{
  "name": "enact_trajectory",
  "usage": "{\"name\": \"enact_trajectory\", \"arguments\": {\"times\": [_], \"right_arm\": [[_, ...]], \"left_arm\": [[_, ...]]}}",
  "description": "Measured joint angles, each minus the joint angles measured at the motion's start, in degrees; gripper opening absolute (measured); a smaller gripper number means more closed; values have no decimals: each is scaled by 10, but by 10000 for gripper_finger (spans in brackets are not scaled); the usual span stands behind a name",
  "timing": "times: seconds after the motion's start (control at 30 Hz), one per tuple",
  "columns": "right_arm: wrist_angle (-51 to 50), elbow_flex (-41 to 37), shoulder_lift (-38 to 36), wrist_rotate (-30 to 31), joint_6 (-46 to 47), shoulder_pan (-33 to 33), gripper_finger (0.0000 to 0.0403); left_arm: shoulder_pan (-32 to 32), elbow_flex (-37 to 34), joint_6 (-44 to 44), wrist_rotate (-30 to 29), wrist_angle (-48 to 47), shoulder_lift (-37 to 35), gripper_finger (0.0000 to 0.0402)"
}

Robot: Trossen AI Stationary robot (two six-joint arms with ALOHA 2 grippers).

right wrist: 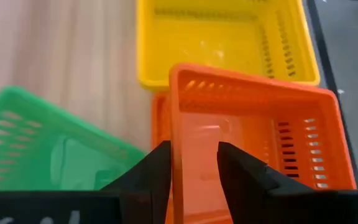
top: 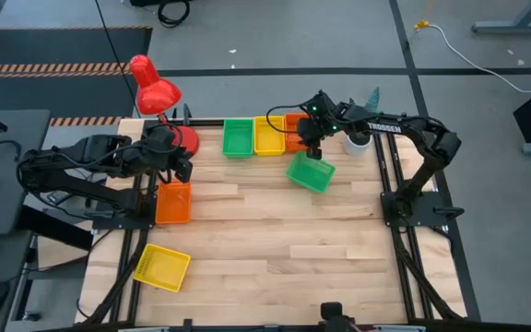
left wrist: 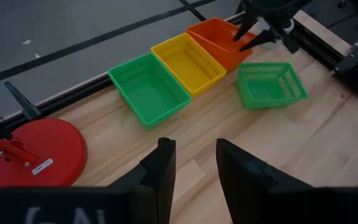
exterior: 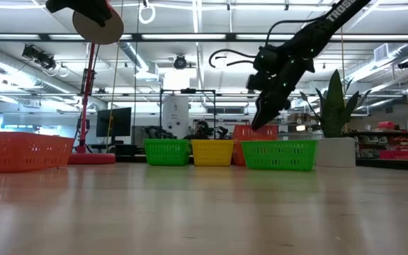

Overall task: Stack baskets by color
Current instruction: Stack the bottom right orange bin on top of the top orange bin, then stack the right green bin on top of the left green bin

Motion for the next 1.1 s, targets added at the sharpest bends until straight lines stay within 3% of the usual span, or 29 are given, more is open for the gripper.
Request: {"name": "enact_trajectory", "arguments": {"times": [0.17,0.47,0.83,1.1], "right_arm": [[-30,0,-32,-38,14,7,134],[-112,0,-48,-66,139,37,121],[-394,0,-48,23,-68,165,151],[-344,-47,-48,131,-131,198,171]], "left_arm": [[0,0,4,0,0,0,121],[0,0,5,0,0,0,121],[0,0,16,3,0,0,121],[0,0,50,11,0,0,121]]}}
